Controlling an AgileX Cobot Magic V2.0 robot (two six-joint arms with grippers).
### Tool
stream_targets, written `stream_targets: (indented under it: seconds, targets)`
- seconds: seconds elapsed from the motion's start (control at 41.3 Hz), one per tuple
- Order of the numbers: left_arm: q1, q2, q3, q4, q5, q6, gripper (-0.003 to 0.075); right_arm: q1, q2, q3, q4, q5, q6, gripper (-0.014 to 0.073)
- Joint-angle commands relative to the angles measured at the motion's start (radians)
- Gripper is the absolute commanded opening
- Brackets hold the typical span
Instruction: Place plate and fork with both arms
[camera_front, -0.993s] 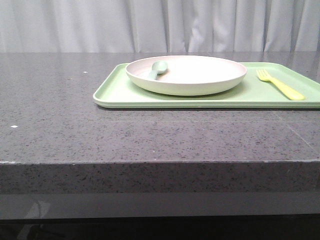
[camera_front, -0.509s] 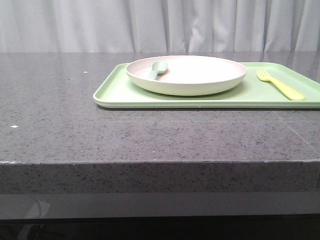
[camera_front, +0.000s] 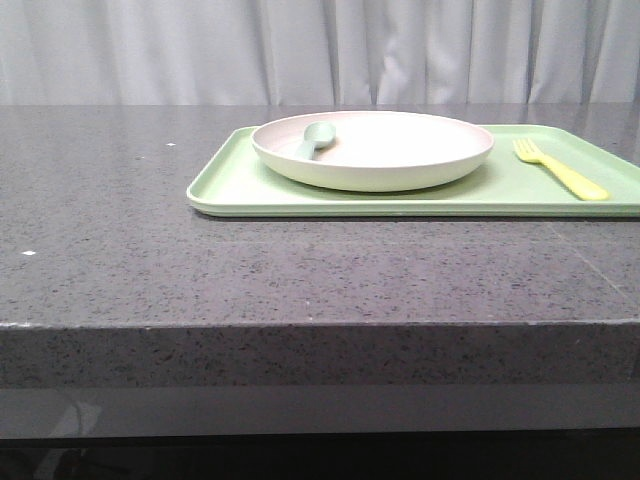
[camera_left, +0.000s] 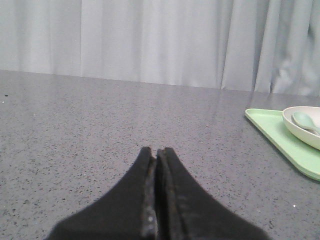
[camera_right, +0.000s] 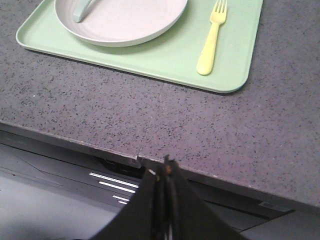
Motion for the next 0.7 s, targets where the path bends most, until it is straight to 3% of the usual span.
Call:
stream_targets:
  seconds: [0.0,0.17,0.267,0.557,0.678]
  targets:
    - [-0.007,-0.023,0.010,0.000,-0.091,0.002,-0.0020,0.002,0.008,-0.023,0.009,-0.059,-0.004,-0.0068]
    - [-0.007,-0.023,0.010,0.000,-0.091,0.002,-0.0020,0.002,0.005,-0.023,0.007,-0.063,-0.006,-0.0068]
    - [-0.007,-0.023,0.010,0.000,-0.091,0.002,-0.0020,-0.006,-0.035,0.014,-0.063,-0.142,-0.022,-0.0068]
    - [-0.007,-0.023,0.010,0.000,-0.091,0.002,-0.0020,-0.041,-0.300,0.491,-0.090,-0.734,-0.022,-0.0068]
    - [-0.007,-0.023,0.010,0.000,-0.091,0.002,-0.0020,-0.054,-0.404,0.684,-0.089,-0.898,-0.022,-0.0068]
